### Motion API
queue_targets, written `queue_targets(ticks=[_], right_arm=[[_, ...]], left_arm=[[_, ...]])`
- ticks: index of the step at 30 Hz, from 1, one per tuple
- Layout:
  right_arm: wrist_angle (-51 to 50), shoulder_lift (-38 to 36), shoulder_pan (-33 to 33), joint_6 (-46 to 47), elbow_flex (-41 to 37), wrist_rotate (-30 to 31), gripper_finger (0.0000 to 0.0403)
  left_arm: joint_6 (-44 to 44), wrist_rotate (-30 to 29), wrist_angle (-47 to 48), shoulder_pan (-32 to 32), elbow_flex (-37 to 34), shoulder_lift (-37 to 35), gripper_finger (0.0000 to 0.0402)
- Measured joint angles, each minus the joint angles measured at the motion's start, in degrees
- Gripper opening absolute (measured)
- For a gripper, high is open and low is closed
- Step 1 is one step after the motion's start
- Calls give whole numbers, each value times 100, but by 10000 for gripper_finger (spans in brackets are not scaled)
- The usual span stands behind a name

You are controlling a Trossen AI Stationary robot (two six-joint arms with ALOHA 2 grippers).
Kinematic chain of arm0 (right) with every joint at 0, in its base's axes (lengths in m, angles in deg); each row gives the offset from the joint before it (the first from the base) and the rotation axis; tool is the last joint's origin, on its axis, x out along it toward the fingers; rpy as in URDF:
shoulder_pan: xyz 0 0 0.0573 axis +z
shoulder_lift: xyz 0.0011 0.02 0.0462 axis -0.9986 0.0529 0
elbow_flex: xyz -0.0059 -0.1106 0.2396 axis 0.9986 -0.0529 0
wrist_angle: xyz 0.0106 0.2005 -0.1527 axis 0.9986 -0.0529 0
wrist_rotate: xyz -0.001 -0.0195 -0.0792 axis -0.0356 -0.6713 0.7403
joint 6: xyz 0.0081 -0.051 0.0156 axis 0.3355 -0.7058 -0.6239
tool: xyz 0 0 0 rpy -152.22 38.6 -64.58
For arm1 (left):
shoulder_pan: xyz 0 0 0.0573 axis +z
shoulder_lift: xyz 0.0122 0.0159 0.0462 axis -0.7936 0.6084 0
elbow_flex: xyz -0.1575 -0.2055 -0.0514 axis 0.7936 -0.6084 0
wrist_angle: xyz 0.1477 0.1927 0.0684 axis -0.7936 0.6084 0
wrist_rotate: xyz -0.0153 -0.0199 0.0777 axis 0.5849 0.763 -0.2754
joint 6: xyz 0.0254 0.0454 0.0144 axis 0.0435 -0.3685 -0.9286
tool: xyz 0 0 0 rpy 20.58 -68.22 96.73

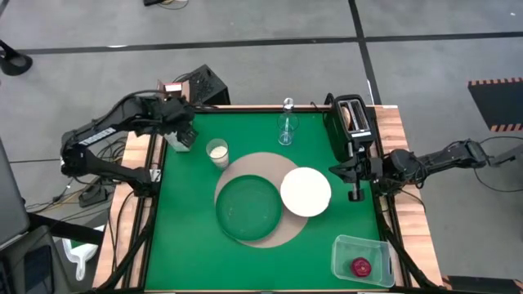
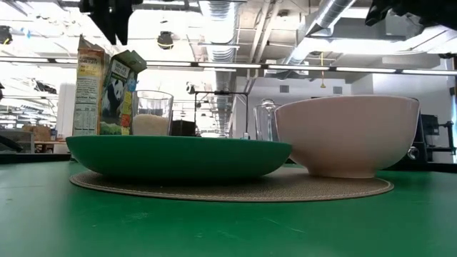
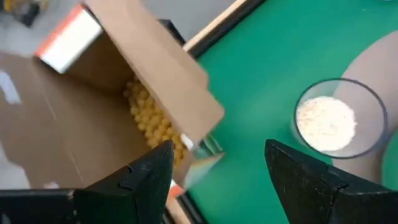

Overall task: Arrange a breakfast setting
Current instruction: Pour the cereal into the white bowl

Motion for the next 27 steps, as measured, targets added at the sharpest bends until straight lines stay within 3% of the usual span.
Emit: queue_targets(ticks=[3,8,22,27], right_arm=[[11,2,-1,-113,0,27,40],[12,2,-127,-137,0,25,40],[-114,44,-413,-123,0,23,40],[-115,44,-413,-123,0,23,40]], left_arm=[[-179,-288,152,257,-45,211,240],[-677,293,137,617,-139,370,240],[-895,555,142,1091,-179,509,240],[-909,614,58,1089,-656,508,240]])
